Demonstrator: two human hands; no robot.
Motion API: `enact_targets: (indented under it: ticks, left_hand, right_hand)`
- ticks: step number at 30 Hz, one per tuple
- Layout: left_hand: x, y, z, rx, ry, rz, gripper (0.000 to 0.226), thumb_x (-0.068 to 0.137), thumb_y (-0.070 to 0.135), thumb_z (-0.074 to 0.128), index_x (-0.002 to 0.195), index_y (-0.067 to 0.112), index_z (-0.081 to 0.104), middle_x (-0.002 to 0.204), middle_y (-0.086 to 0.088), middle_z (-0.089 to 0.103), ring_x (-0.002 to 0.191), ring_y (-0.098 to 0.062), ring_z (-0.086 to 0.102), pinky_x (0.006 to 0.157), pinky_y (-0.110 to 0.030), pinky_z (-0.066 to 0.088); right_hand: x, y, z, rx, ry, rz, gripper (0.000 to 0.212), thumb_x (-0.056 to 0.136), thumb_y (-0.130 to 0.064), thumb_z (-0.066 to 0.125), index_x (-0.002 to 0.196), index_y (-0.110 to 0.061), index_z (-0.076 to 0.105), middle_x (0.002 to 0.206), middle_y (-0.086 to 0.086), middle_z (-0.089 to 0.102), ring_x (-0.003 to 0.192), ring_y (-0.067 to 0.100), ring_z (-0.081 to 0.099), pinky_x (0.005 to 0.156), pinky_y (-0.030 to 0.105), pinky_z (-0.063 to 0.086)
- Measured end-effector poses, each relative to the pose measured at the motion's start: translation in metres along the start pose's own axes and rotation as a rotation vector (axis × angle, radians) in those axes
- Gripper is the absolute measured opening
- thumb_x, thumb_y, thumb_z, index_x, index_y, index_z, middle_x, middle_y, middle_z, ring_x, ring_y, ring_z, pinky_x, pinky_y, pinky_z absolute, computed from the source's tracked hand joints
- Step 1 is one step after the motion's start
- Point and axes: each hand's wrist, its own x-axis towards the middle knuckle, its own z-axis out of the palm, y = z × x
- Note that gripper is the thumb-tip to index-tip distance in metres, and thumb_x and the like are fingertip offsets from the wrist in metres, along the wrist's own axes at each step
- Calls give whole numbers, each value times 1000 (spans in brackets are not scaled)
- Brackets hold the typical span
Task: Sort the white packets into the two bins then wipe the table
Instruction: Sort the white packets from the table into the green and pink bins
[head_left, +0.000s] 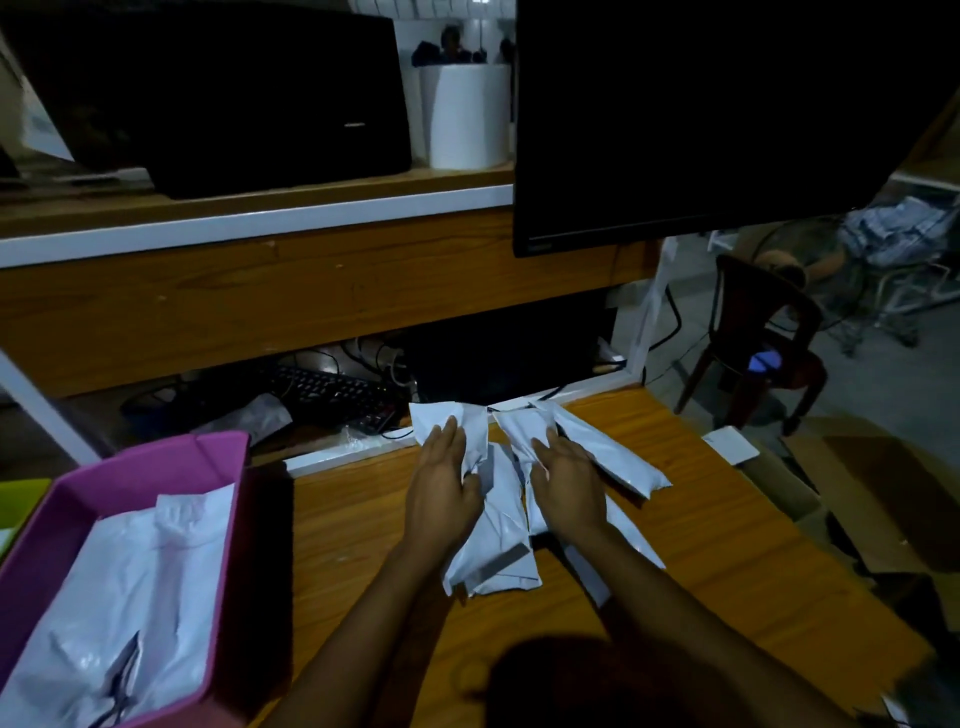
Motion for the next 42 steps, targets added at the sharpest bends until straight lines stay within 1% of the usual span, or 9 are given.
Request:
enact_targets:
  ticks: [7, 14, 17, 18, 22, 27, 31, 36, 42]
  left_hand:
    - [-30, -22, -61, -67, 62, 68, 62, 91, 15, 52, 149, 12, 32, 159, 1, 21, 148, -15, 11, 120, -38, 18]
    - [-96, -49, -135, -146, 158, 98, 61, 88, 16, 52, 147, 14, 38, 157, 4, 25, 147, -11, 14, 117, -29, 15]
    - [-130, -58, -163, -152, 203, 77, 61, 85, 19, 49, 146, 15, 40, 157, 5, 27, 147, -11, 17, 117, -30, 18]
    - [-141, -64, -172, -142, 211, 69, 61, 85, 19, 49, 146, 15, 40, 156, 5, 27, 147, -11, 17, 118, -31, 19]
    - [-201, -78, -212, -88, 306, -4, 61, 83, 18, 48, 144, 13, 43, 155, 3, 30, 146, -14, 20, 118, -37, 24]
    - [-236, -89, -240, -80, 315, -31, 60, 83, 16, 48, 143, 10, 44, 155, -1, 31, 147, -18, 21, 118, -37, 23]
    - [-275, -110, -273, 18, 315, -17, 60, 83, 17, 50, 143, 10, 45, 154, 0, 30, 146, -20, 22, 116, -25, 16]
    - [-275, -141, -307, 45, 372, -58, 59, 82, 16, 51, 141, 9, 47, 153, -6, 34, 144, -22, 25, 116, -36, 23]
    - [-213, -180, -320, 67, 267, -134, 62, 83, 23, 49, 143, 11, 44, 155, -7, 32, 145, -25, 24, 116, -40, 25]
  right_hand:
    - [-52, -83, -12, 221, 213, 77, 47, 89, -33, 48, 128, -12, 62, 143, 8, 50, 133, 27, 45, 101, 28, 36]
    - [-129, -160, -8, 350, 355, 102, 37, 90, -22, 61, 125, -13, 64, 140, 4, 54, 128, 17, 47, 103, 23, 37]
    - [-158, -192, -6, 382, 343, 68, 36, 89, -13, 66, 126, -14, 64, 140, 1, 53, 128, 8, 42, 100, 0, 24]
    - [-167, -204, -6, 392, 336, 45, 37, 89, -13, 65, 126, -15, 63, 141, 0, 52, 128, 8, 42, 99, 0, 25]
    - [-211, -251, -4, 439, 291, -72, 37, 90, -21, 61, 127, -17, 62, 143, -3, 51, 132, 13, 44, 101, 25, 40]
    - [-230, -284, -4, 510, 271, -135, 40, 90, -24, 57, 129, -16, 61, 143, -1, 50, 132, 19, 45, 101, 30, 44]
    - [-257, -322, 0, 555, 260, -170, 40, 90, -22, 59, 129, -15, 60, 142, 2, 52, 132, 18, 45, 99, 27, 44]
    - [-251, -358, 7, 550, 234, -193, 39, 90, -17, 63, 129, -14, 60, 142, 4, 52, 131, 18, 45, 97, 22, 38]
    - [-192, -397, 27, 454, 158, -216, 39, 92, -22, 61, 131, -16, 59, 146, 2, 48, 132, 19, 44, 98, 23, 37]
